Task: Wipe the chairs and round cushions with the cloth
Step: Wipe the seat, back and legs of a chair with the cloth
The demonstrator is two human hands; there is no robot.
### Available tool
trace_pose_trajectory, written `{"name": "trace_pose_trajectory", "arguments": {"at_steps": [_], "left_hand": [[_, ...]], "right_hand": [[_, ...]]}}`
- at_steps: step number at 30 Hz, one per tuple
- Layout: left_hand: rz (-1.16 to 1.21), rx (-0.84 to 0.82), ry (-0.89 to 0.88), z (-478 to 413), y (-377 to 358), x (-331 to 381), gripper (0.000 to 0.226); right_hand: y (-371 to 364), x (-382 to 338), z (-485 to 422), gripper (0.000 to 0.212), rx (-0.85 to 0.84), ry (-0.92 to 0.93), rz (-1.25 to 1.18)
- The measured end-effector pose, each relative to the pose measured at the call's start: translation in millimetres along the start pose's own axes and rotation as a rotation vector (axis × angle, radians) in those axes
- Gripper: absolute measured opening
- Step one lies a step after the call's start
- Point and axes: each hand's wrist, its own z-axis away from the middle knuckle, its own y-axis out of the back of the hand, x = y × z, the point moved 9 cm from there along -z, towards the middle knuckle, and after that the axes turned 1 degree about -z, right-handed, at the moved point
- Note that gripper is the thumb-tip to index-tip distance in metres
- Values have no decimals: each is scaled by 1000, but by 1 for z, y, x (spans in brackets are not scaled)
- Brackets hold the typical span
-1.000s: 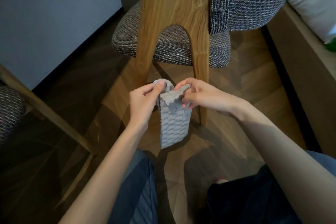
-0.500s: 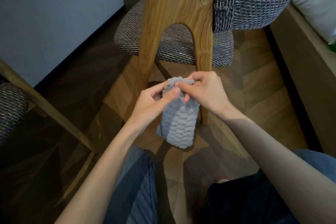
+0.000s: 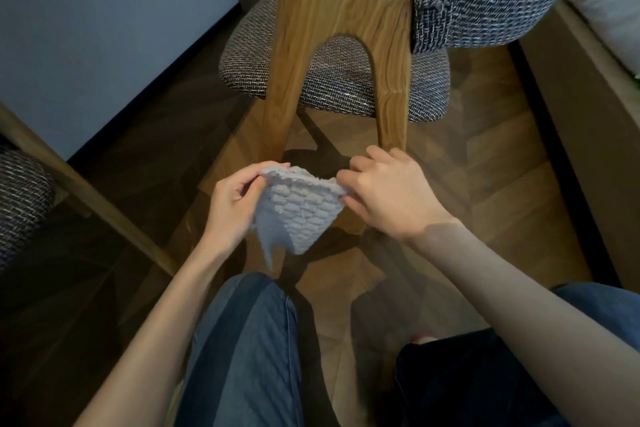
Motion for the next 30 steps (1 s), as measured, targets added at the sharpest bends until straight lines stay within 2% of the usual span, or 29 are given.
{"name": "trace_pose_trajectory", "arguments": {"at_steps": [2, 5, 8, 12, 14, 17, 20, 22, 24, 27, 28, 30], "left_hand": [[-8, 57, -8, 1, 10, -4, 26], [11, 98, 12, 1, 16, -12, 22], [27, 99, 44, 0, 14, -16, 21], [10, 56, 37, -4, 4, -12, 16], [51, 47, 49, -6, -1, -9, 15], [83, 69, 88, -10, -4, -7, 16], [52, 94, 110, -15, -5, -3, 17], [43, 87, 127, -19, -8, -2, 15], [175, 48, 174, -19, -15, -6, 22], [472, -106, 288, -12, -35, -15, 61], [463, -172, 307, -7, -42, -16, 67], [365, -269, 340, 4, -52, -22, 56]], "right_hand": [[12, 10, -1, 15, 107, -59, -2], [21, 21, 0, 17, 167, -176, -81], [15, 27, 2, 19, 130, -245, -225], [11, 32, 4, 19, 114, -263, -135], [6, 41, 5, 22, 98, -335, -333], [-3, 56, 3, 27, 128, -452, -848], [-13, 57, 0, 27, 139, -503, -1220], [-12, 56, -3, 26, 209, -508, -1404], [-5, 59, -3, 25, 324, -484, -1473], [2, 63, -4, 26, 415, -458, -1482], [3, 65, -4, 26, 429, -459, -1500], [5, 72, -3, 27, 473, -483, -1524]]}}
